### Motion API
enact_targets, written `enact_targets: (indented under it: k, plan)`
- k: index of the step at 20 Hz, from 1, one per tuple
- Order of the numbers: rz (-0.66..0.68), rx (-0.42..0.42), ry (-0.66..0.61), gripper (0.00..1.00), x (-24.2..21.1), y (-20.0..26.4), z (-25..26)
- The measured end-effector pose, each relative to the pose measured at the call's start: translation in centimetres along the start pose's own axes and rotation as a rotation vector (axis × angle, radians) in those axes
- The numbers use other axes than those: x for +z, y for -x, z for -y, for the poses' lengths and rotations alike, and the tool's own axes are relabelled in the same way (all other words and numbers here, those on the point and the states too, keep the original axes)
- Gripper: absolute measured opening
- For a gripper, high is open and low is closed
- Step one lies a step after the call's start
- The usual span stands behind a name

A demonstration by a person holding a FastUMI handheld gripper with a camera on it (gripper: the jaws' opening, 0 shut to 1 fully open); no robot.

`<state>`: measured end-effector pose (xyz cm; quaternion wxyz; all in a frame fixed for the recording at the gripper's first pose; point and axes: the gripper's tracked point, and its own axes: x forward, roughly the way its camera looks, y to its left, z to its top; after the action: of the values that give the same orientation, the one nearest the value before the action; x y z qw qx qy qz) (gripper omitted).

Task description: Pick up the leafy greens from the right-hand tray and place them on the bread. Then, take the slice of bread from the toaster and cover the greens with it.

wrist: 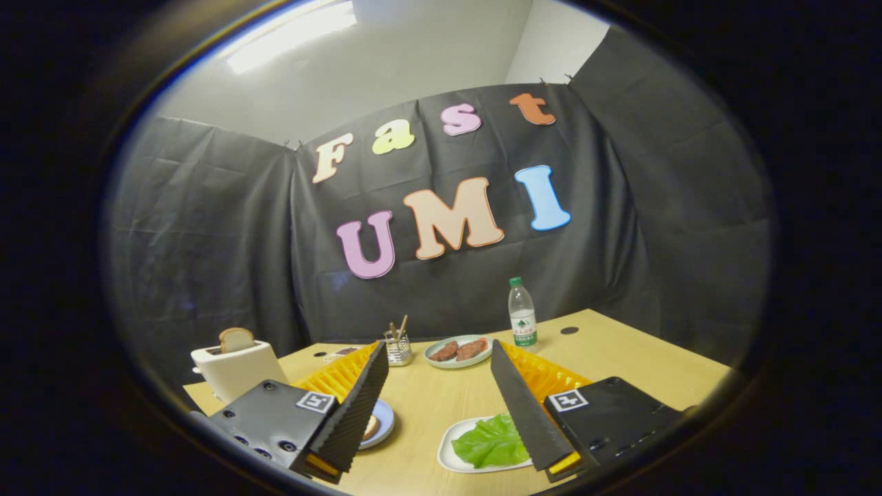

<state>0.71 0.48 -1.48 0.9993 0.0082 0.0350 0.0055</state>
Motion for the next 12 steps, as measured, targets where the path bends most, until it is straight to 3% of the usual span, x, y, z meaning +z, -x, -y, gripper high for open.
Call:
enact_targets:
  k: [6, 12]
  plan:
    - [-0.006, 0.019, 0.034, 0.96, 2.3, 0.3, 0.1]
    - [-0.042, -0.032, 0.098, 0.95, 2.8, 1.3, 3.5]
